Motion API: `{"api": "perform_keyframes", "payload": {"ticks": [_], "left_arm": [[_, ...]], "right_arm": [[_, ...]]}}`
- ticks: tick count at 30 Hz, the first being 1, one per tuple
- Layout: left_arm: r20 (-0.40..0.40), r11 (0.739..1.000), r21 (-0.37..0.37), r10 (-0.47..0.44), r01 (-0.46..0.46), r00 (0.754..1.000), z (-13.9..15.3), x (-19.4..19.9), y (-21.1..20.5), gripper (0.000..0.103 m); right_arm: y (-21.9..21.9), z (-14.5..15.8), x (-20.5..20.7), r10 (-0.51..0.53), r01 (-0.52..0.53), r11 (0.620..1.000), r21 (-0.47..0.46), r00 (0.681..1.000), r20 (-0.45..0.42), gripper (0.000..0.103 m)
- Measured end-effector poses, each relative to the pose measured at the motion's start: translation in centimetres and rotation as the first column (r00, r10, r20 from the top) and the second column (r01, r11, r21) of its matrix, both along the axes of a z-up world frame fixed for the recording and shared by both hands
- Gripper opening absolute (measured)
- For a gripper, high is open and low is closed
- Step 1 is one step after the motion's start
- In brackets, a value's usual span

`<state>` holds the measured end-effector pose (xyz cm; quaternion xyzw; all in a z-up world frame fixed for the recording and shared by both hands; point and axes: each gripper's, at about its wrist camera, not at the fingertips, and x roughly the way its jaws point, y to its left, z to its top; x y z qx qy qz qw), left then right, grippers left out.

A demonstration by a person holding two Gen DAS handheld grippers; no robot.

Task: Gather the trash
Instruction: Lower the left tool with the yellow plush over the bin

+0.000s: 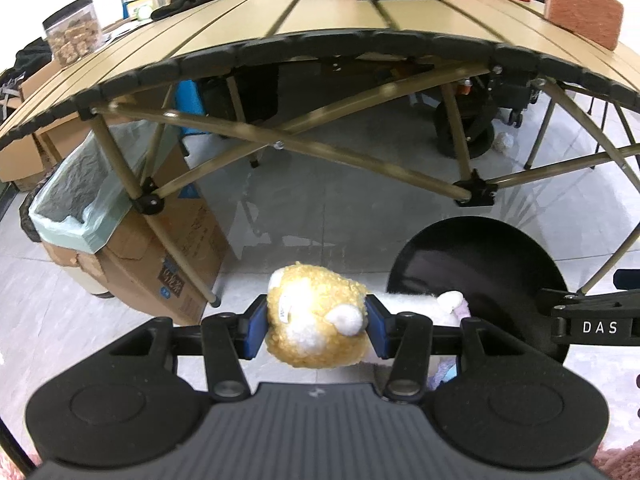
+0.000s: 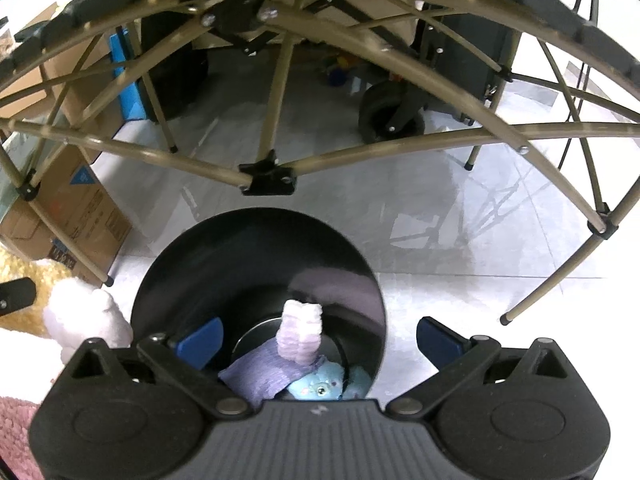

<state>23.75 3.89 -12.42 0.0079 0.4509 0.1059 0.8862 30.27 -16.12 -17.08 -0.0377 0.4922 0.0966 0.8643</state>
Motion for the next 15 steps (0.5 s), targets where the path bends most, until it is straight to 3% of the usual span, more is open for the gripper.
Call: {"api": "perform_keyframes", "payload": {"ticks": [15], "left_arm": [[0.014,0.993,-0.043,-0.107,0.108,0.994,0.5,2.2,-5.4,0.051]], "right_arm": [[-5.3,2.7,-0.9,-0.096,0.096,0.995,0.005,0.992,0.076,0.103]]}}
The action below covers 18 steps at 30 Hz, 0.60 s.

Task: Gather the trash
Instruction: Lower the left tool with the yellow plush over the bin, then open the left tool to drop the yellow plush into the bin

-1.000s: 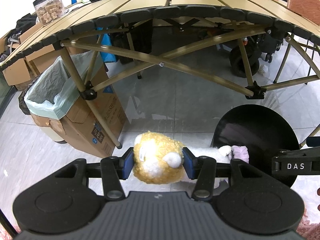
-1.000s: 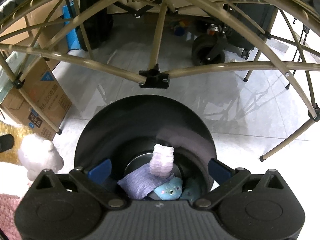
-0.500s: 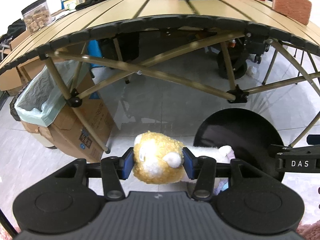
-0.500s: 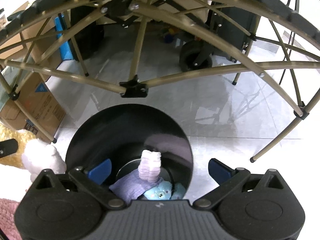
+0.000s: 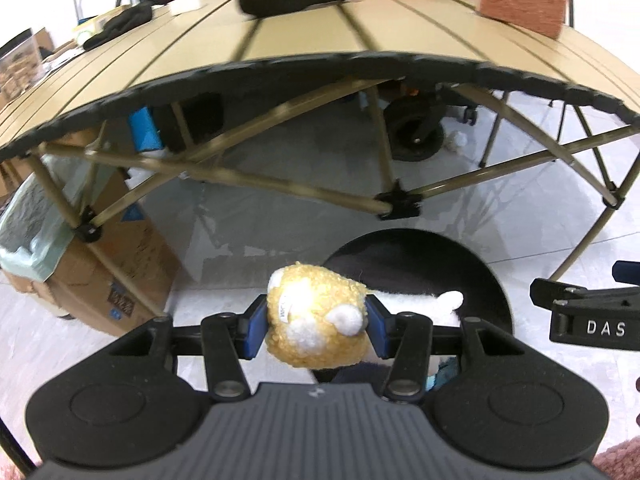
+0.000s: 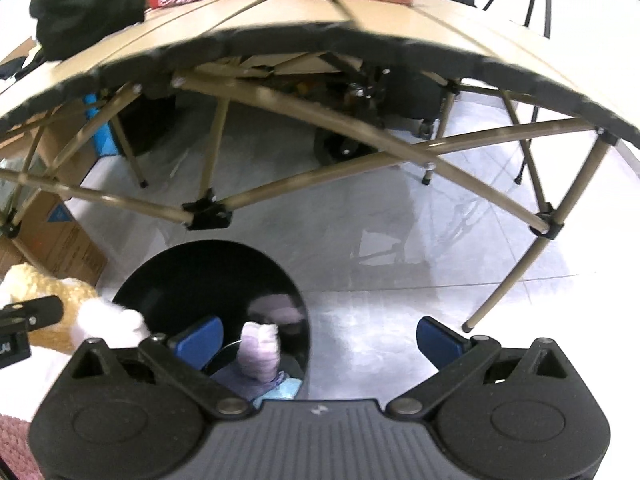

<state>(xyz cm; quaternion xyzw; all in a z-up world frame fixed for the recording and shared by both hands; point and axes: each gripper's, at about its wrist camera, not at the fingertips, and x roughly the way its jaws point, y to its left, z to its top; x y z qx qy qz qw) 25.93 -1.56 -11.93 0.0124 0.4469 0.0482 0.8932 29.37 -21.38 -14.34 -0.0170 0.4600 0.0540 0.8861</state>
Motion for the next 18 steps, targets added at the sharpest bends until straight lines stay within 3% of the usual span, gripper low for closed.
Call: {"api": "perform_keyframes", "payload": {"ticks": [18], "left_arm": [[-0.065,0.998,-0.019,-0.069,0.068,0.995,-1.9,2.9,-5.1,0.051]], "right_arm": [[-6.3,0.6,-0.9,-0.134,0.134,0.991,0.015,0.991,0.029,0.103]]}}
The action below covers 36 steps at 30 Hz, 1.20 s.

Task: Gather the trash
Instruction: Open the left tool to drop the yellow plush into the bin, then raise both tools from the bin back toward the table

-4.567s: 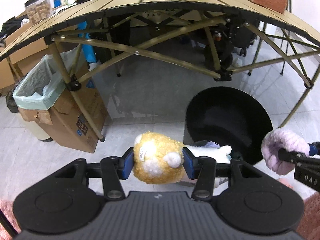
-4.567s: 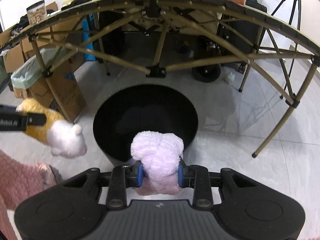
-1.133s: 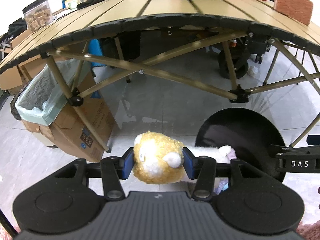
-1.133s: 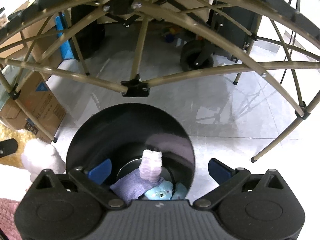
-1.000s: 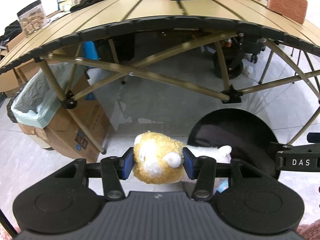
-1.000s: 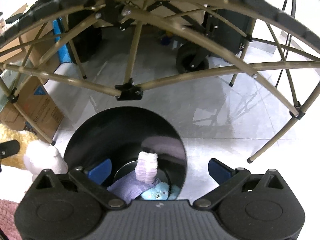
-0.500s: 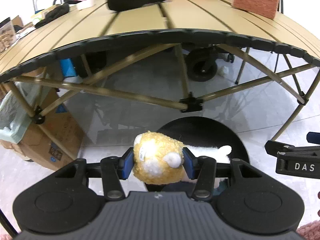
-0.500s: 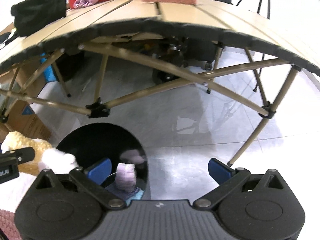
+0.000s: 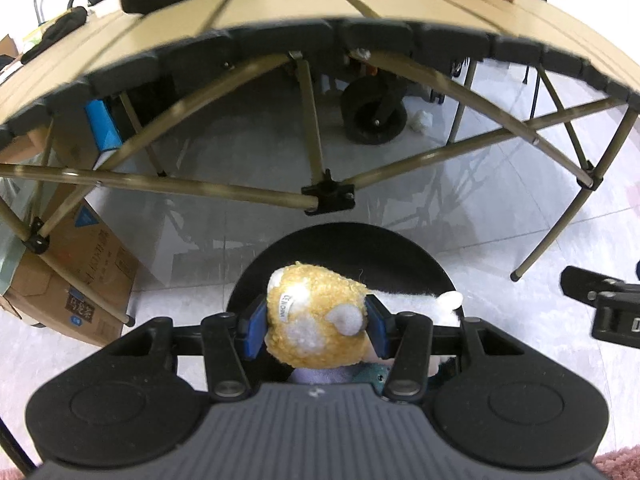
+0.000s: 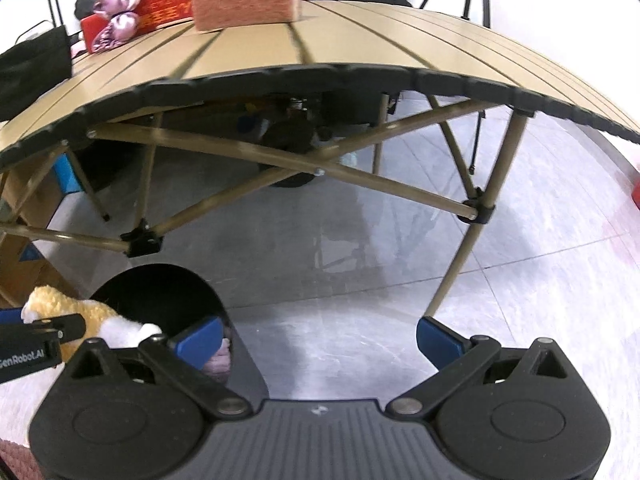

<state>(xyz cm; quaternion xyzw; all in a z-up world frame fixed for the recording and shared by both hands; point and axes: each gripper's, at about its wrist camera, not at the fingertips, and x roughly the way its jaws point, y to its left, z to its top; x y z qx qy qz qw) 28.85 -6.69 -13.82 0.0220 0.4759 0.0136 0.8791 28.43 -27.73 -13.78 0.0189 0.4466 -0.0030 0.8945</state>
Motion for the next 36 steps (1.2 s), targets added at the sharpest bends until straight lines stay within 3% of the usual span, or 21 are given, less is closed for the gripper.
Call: {"api": "perform_keyframes", "payload": {"ticks": [19,21,25,36], "left_arm": [[-0.151,0.998,0.047,0.054,-0.047,0.987,-3.4,2.0,-1.3,0.053],[-0.165,0.998,0.034,0.053,-0.048,0.985,-3.5,2.1,-1.3,0.056],[-0.162,0.996,0.067,0.075,-0.065,0.984,-3.3,2.1,-1.2,0.1],[-0.161,0.996,0.081,0.055,-0.043,0.985,-3.1,1.9,-1.7,0.103]], "right_arm": [[-2.0,-0.5,-0.8,-0.04,0.04,0.999,-0.01,0.999,-0.012,0.103],[-1.9,-0.4,-0.8,-0.036,0.036,0.999,-0.01,0.999,-0.011,0.103],[-1.9,-0.5,-0.7,-0.037,0.037,0.999,-0.013,0.999,-0.011,0.103],[-1.9,-0.5,-0.8,-0.036,0.036,0.999,-0.016,0.999,-0.012,0.103]]}}
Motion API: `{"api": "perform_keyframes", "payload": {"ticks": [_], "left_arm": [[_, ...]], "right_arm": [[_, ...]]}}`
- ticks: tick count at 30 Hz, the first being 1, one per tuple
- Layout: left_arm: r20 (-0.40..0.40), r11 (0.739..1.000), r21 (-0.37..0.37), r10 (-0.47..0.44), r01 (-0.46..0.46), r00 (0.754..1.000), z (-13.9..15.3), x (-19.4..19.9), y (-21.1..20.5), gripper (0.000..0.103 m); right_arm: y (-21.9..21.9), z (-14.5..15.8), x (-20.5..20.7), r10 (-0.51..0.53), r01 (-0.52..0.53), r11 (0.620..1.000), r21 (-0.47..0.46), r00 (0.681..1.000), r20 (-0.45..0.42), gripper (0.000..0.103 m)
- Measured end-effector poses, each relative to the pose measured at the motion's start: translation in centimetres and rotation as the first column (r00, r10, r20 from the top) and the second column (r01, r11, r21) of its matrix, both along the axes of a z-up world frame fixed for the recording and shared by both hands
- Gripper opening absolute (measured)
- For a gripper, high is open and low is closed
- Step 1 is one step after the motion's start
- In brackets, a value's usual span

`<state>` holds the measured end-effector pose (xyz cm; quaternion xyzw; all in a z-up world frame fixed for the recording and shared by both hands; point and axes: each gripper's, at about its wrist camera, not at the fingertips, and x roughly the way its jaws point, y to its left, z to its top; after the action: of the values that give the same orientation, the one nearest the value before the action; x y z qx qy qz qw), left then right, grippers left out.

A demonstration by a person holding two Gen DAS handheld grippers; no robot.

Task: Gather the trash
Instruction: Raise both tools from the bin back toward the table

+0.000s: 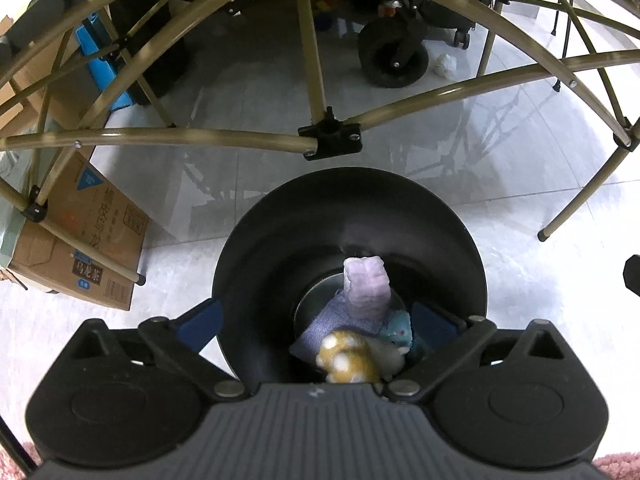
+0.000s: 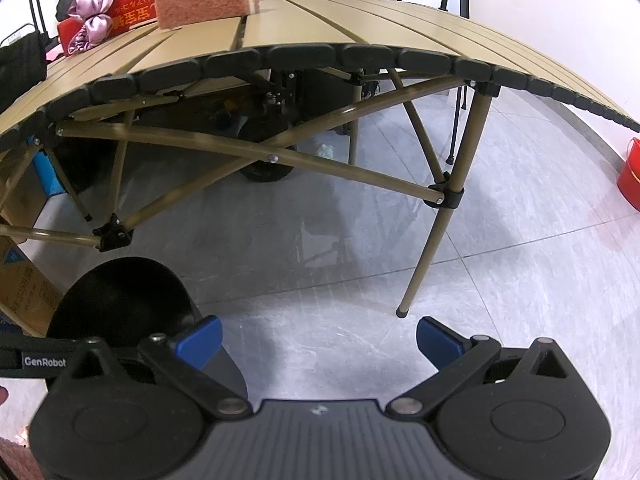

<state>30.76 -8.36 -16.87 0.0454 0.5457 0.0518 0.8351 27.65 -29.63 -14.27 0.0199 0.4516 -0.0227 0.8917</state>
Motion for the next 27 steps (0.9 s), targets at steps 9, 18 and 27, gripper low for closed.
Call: {"api": "perform_keyframes", "payload": {"ticks": [9,18,27], "left_arm": [[-0.004,1.0,0.002,-0.002,0.002,1.0,0.0,0.0,-0.1,0.103],[0.058,0.999,0.024,-0.024,0.022,0.998,1.2,-0.6,-0.2,0.103],[0.18,0.999,0.033,-0.042,0.037,0.983,3.7,-1.4,0.2,0.103]], "right_arm": [[0.0,0.0,0.0,0.0,0.0,1.0,0.0,1.0,0.0,0.103],[0.0,0.5,-0.3,0.004,-0.004,1.0,0.0,1.0,0.015,0.103],[0.5,2.2,-1.1,0.026,-0.027,1.0,0.008,0.998,0.062,0.103]]}}
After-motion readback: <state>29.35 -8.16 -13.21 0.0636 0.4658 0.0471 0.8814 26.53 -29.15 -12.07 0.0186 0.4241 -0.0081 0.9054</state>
